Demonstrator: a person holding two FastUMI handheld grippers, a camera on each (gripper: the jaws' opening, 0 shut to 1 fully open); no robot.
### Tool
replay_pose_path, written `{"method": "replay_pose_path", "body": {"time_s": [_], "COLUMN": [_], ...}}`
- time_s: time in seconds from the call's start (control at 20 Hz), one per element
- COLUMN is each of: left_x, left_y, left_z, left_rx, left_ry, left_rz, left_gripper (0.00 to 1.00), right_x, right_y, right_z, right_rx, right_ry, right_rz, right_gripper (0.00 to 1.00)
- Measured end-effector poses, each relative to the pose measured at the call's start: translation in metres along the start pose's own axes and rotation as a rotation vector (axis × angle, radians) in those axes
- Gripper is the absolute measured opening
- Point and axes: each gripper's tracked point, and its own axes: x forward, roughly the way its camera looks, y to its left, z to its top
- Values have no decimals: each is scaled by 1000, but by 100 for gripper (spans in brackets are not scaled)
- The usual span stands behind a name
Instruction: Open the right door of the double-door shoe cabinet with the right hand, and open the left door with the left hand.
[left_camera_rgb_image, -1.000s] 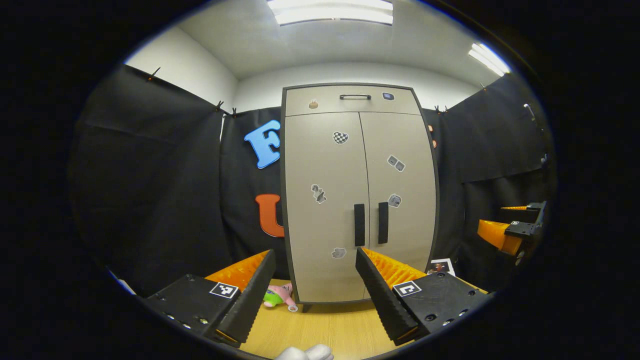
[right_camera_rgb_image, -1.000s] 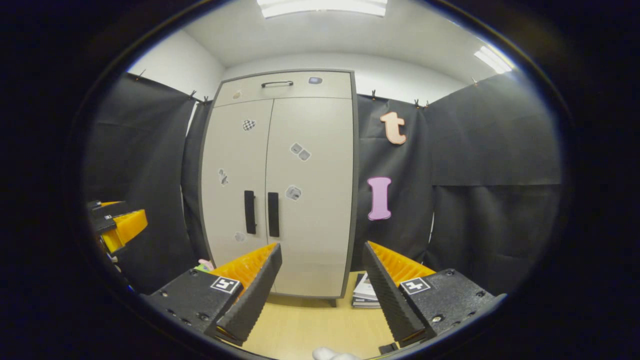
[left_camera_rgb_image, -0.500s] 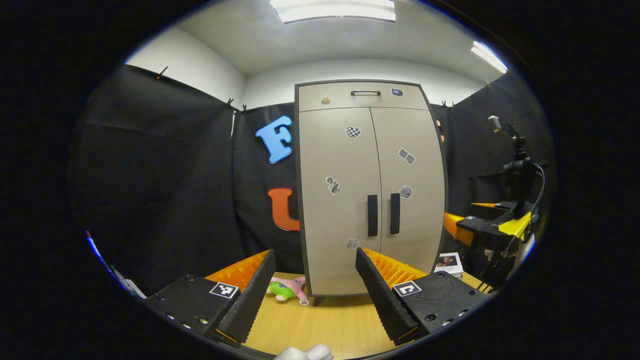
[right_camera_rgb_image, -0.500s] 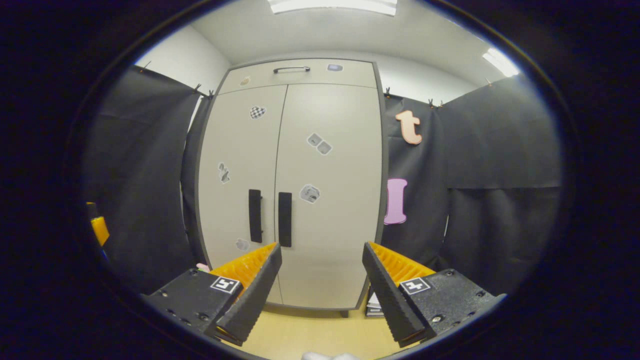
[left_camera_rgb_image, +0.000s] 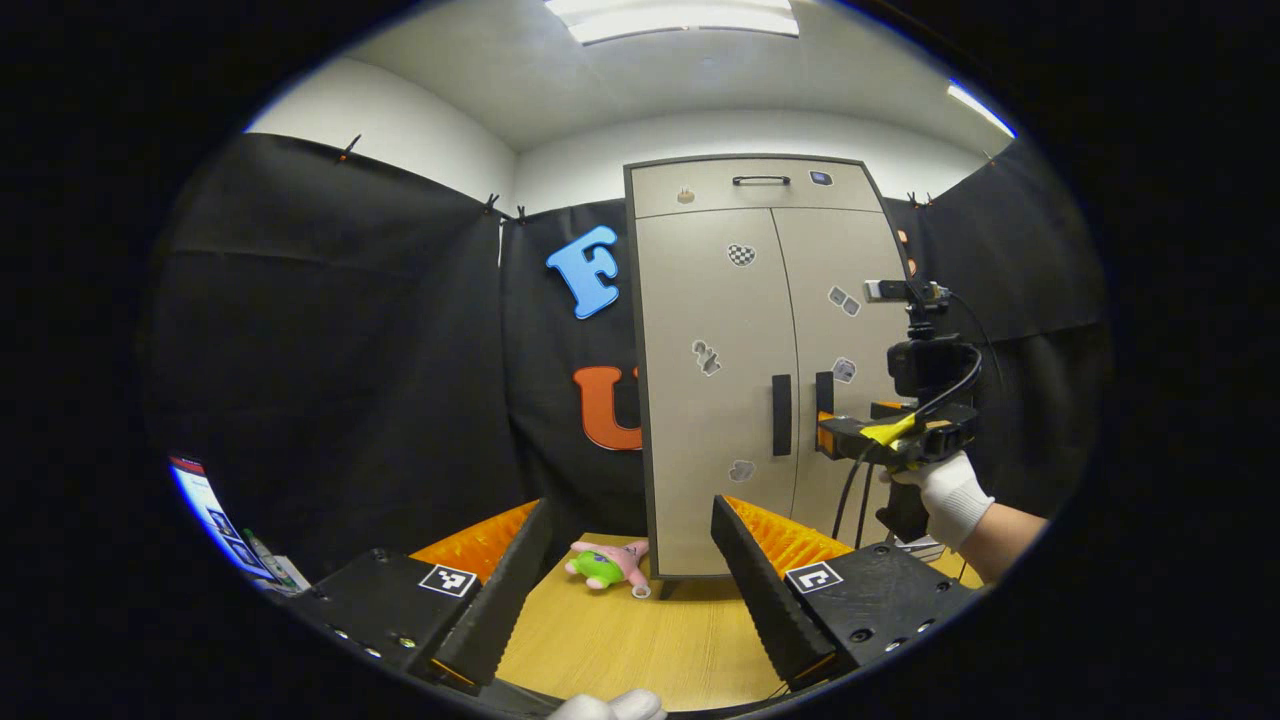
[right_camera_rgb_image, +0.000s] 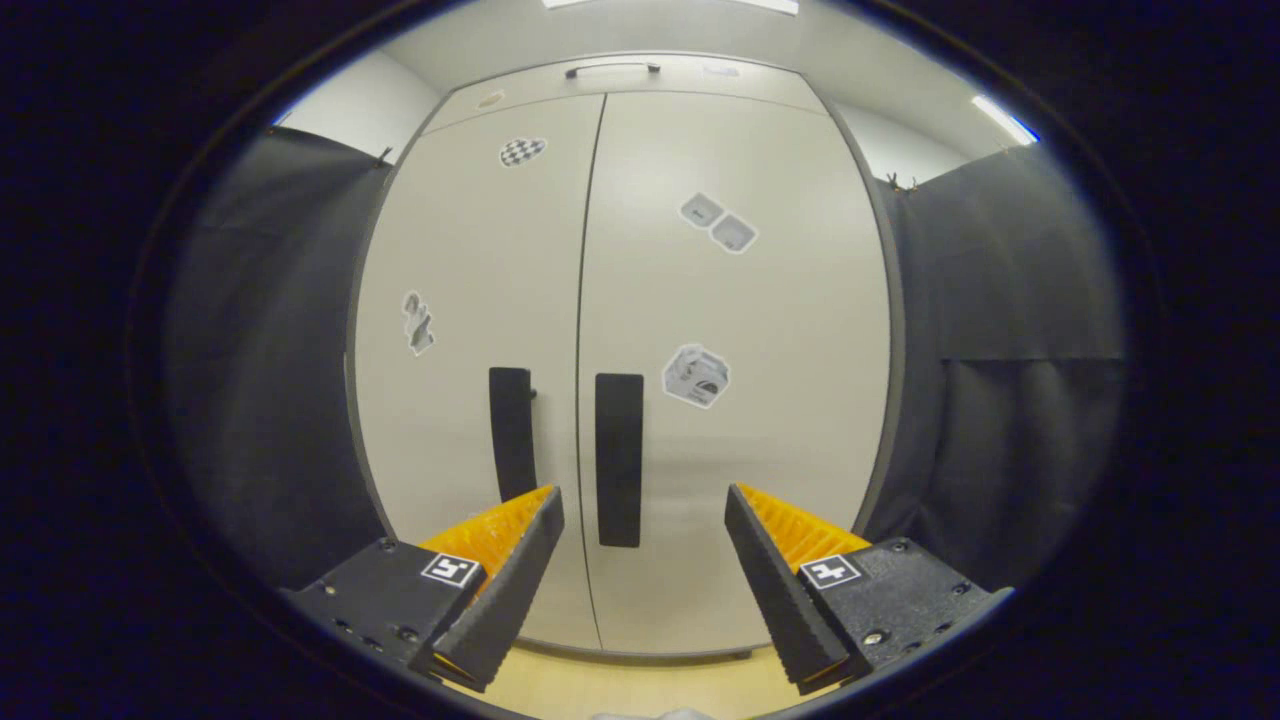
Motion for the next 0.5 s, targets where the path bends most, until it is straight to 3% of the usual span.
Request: {"method": "replay_pose_path", "body": {"time_s": [0.2,0.5], "left_x": [4,11], "left_y": [20,29], "left_z": [-1,4], "left_rx": [12,-2], "left_ry": [3,-3], "left_rz": [69,106], "left_gripper": [96,96], "right_x": [38,61], "right_y": [7,8], "right_z": [1,1], "right_rx": [-2,22], "right_ry": [24,51], "right_rz": [-21,-15], "right_gripper": [99,86]}}
